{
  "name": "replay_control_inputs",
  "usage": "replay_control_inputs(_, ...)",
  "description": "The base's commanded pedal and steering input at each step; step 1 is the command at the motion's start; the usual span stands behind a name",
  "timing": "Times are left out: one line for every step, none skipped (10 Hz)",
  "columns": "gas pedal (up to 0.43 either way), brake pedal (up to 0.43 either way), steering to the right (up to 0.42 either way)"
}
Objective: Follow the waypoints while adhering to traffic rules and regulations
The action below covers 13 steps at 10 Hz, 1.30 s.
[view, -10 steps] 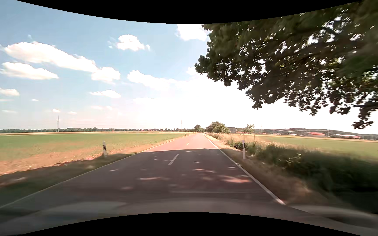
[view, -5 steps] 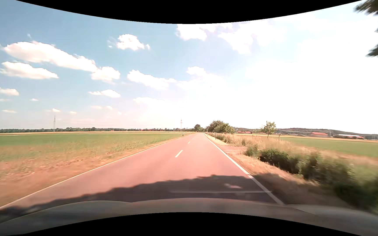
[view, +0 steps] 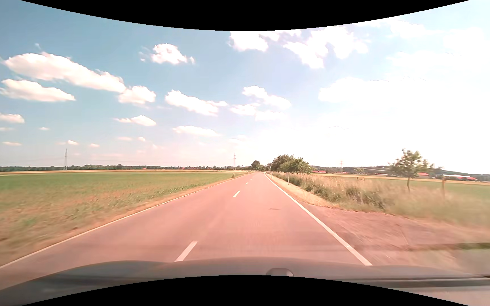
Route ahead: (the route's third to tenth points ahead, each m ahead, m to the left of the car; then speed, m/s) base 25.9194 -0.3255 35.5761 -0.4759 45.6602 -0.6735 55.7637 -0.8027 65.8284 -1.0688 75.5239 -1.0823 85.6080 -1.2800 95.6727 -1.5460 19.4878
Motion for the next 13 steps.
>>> replay_control_inputs(0.177,0.000,0.001)
replay_control_inputs(0.177,0.000,0.001)
replay_control_inputs(0.177,0.000,0.001)
replay_control_inputs(0.177,0.000,0.002)
replay_control_inputs(0.177,0.000,0.002)
replay_control_inputs(0.177,0.000,0.003)
replay_control_inputs(0.177,0.000,0.003)
replay_control_inputs(0.177,0.000,0.003)
replay_control_inputs(0.177,0.000,0.002)
replay_control_inputs(0.177,0.000,0.002)
replay_control_inputs(0.177,0.000,0.003)
replay_control_inputs(0.177,0.000,0.003)
replay_control_inputs(0.177,0.000,0.003)
